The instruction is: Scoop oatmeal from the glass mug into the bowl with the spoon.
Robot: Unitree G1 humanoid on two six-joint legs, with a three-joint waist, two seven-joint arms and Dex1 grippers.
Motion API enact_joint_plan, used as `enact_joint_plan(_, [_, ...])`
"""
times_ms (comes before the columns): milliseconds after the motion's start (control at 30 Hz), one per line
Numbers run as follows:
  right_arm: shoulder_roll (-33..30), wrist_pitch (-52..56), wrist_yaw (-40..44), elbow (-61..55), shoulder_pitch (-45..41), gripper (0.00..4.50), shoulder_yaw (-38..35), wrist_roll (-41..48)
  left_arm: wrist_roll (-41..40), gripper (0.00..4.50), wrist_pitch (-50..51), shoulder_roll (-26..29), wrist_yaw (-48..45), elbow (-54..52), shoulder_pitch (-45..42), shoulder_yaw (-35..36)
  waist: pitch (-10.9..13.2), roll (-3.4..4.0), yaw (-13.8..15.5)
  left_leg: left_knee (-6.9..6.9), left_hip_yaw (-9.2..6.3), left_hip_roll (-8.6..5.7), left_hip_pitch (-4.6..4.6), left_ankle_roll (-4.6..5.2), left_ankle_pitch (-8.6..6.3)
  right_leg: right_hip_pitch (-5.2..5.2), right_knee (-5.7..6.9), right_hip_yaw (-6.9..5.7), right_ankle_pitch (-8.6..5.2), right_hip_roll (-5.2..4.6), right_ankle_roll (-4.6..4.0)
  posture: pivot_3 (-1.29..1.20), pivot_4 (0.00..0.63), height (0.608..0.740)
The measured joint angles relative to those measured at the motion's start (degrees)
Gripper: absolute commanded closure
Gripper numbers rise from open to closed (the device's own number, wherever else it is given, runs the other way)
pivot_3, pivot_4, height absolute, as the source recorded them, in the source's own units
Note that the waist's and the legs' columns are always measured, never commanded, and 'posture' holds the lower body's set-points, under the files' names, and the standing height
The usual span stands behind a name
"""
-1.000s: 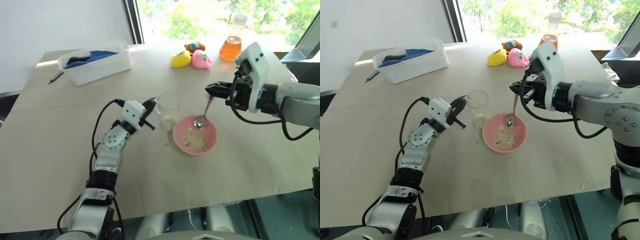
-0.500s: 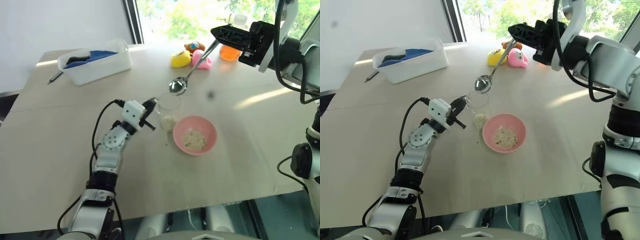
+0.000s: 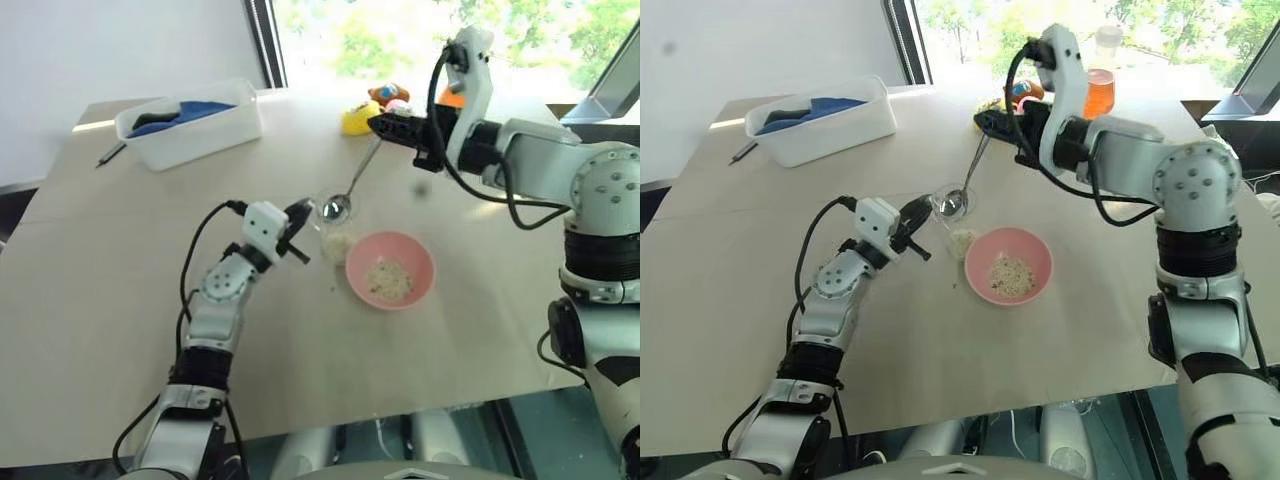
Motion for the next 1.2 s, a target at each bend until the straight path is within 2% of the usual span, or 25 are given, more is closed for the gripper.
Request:
enact_joint_plan(33, [0.3, 0.0, 1.1, -0.1, 0.0, 3.54, 0.3, -1.4, 0.0, 4.50, 0.3, 0.1, 0.1, -0.4, 0.2, 0.0, 0.0, 0.00, 0.0, 0.00, 0.00, 0.00, 0.00, 0.00, 0.00, 0.00, 0.00, 0.00, 0.00, 0.00, 0.00, 0.00, 0.150, 0.740])
enact_joint_plan(100, [0.7, 0.0, 3.3, -0.1, 0.0, 2.50, 0.7, -4.0, 0.0, 4.50, 0.6, 0.2, 0.2, -1.1, 0.6, 0.0, 0.0, 0.00, 0.0, 0.00, 0.00, 0.00, 0.00, 0.00, 0.00, 0.00, 0.00, 0.00, 0.00, 0.00, 0.00, 0.00, 0.150, 0.740])
enact_joint_plan(133, [0.8, -0.3, 4.4, -0.1, 0.0, 2.12, 0.7, -5.5, 0.0, 4.50, 0.6, 0.3, 0.2, -1.3, 0.9, 0.1, 0.0, 0.00, 0.0, 0.00, 0.00, 0.00, 0.01, 0.00, 0.00, 0.00, 0.00, 0.00, 0.00, 0.00, 0.00, 0.00, 0.150, 0.740])
enact_joint_plan(400, [1.1, -5.2, 8.4, 2.7, -1.2, 2.12, -1.7, -15.6, 0.1, 4.50, 1.5, 0.5, 0.8, -2.8, 1.8, 0.2, 0.0, 0.00, -0.1, 0.00, 0.00, 0.00, 0.02, -0.01, 0.00, -0.01, 0.00, 0.00, 0.00, 0.01, 0.00, 0.00, 0.150, 0.740])
enact_joint_plan(533, [1.0, -6.8, 10.0, 4.5, -1.2, 2.06, -2.0, -20.3, 0.6, 3.23, 2.0, 1.0, 0.7, -2.7, 2.3, 0.1, 0.0, 0.01, -0.3, -0.01, 0.01, 0.00, -0.01, -0.01, 0.00, -0.07, 0.02, 0.02, 0.00, 0.01, 0.00, 0.00, 0.150, 0.740])
enact_joint_plan(567, [1.2, -6.9, 10.5, 4.5, -1.2, 2.06, -2.3, -20.8, 0.8, 2.64, 2.3, 1.0, 0.6, -2.4, 2.5, 0.0, 0.0, 0.01, -0.5, -0.01, 0.01, 0.00, -0.07, -0.01, 0.00, -0.12, 0.03, 0.02, 0.00, 0.01, 0.00, 0.00, 0.150, 0.740])
enact_joint_plan(633, [1.6, -7.0, 11.3, 4.5, -1.2, 2.06, -2.9, -21.8, 1.0, 1.82, 2.6, 1.0, 0.3, -2.1, 2.5, 0.0, 0.0, 0.01, -0.8, -0.01, 0.01, 0.00, -0.10, -0.01, 0.00, -0.13, 0.02, 0.02, 0.00, 0.00, 0.00, 0.00, 0.150, 0.740])
enact_joint_plan(833, [1.9, -7.0, 13.0, 4.4, -1.2, 2.06, -3.9, -24.0, 1.3, 1.82, 3.3, 1.8, 0.1, -3.2, 3.4, 0.0, 0.0, 0.01, -1.2, -0.02, 0.00, 0.00, -0.11, -0.01, 0.00, -0.14, 0.02, 0.02, 0.00, 0.00, 0.00, 0.00, 0.150, 0.740])
enact_joint_plan(967, [0.9, -6.9, 15.3, 2.0, -0.1, 2.06, -5.0, -24.4, 0.7, 1.82, 5.3, 4.2, -0.6, -10.0, 7.7, 0.3, 0.0, 0.01, -1.4, -0.07, 0.01, 0.02, -0.16, -0.01, 0.00, -0.21, 0.01, 0.06, 0.00, 0.00, 0.00, 0.00, 0.150, 0.740])
enact_joint_plan(1100, [-3.3, -7.4, 20.1, -3.1, 6.2, 2.06, -6.4, -24.9, -0.1, 1.82, 7.1, 8.1, -2.9, -16.9, 12.5, 1.6, 0.0, 0.01, -1.0, -0.03, -0.05, 0.00, -0.24, -0.01, 0.00, -0.21, -0.03, -0.03, 0.00, -0.01, 0.00, 0.00, 0.150, 0.740])
enact_joint_plan(1200, [-6.5, -9.6, 24.8, -6.1, 14.2, 2.06, -6.4, -26.7, -1.7, 1.82, 8.7, 10.4, -4.1, -21.3, 16.1, 3.8, 0.0, 0.01, -0.9, -0.04, -0.03, 0.00, -0.25, -0.01, 0.00, -0.23, -0.03, 0.00, 0.00, -0.02, 0.00, 0.00, 0.150, 0.740])
